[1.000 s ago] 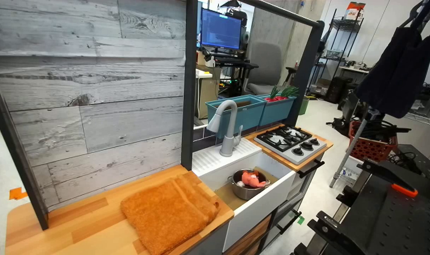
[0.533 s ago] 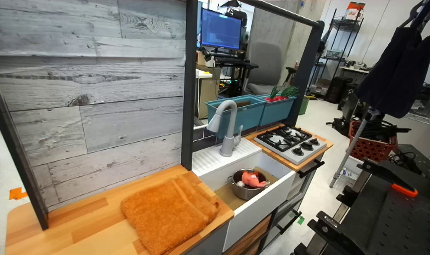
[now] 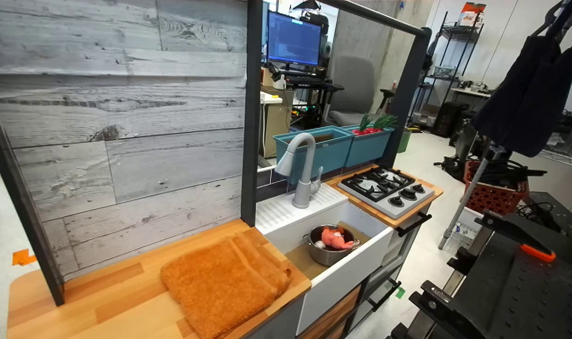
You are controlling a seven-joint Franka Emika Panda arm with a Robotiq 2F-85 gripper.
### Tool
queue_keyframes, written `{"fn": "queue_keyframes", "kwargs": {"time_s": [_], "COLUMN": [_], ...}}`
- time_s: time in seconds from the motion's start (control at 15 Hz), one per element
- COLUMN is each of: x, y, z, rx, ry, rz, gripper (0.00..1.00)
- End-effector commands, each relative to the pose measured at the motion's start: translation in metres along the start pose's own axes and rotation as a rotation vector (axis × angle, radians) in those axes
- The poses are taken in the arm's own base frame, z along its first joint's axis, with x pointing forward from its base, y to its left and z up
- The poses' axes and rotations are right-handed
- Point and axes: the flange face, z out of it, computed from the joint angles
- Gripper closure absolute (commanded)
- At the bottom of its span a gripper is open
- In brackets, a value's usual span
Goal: Use the towel to wipe the left side of the countertop, remove two plush toys from the silver pot and put them on the stove, place one plush toy from the pot on the left side of the countertop
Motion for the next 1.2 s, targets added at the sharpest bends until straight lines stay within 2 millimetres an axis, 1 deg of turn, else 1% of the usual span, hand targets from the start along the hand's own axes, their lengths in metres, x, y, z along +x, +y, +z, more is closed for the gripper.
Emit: {"fn": "queue_keyframes", "kwargs": {"time_s": [0.0,0.07,0.13,0.27,0.4,0.47,0.53,0.67,0.8,0.93,1.0,1.07,1.13], "x": [0.052,0.064,0.034,0.054,0.064,0.057,0.053,0.052,0.056,0.068,0.080,0.090,0.073], "y": [-0.006,-0.008,-0.004,-0.007,-0.009,-0.007,-0.007,-0.001,0.000,-0.002,-0.004,-0.003,-0.003], "z": [0.044,0.055,0.043,0.062,0.068,0.062,0.066,0.081,0.094,0.108,0.113,0.115,0.109], "rx": [-0.034,-0.039,-0.027,-0.038,-0.041,0.037,0.034,-0.017,-0.005,0.033,0.063,0.121,0.065], "ry": [-0.189,-0.238,-0.146,-0.212,-0.230,-0.109,-0.072,0.009,0.096,0.193,0.248,0.256,0.214], "rz": [-0.022,-0.025,-0.006,-0.010,-0.010,-0.032,-0.056,-0.148,-0.208,-0.236,-0.218,-0.139,-0.179], "gripper": [0.00,0.00,0.00,0.00,0.00,0.00,0.00,0.00,0.00,0.00,0.00,0.00,0.00]}}
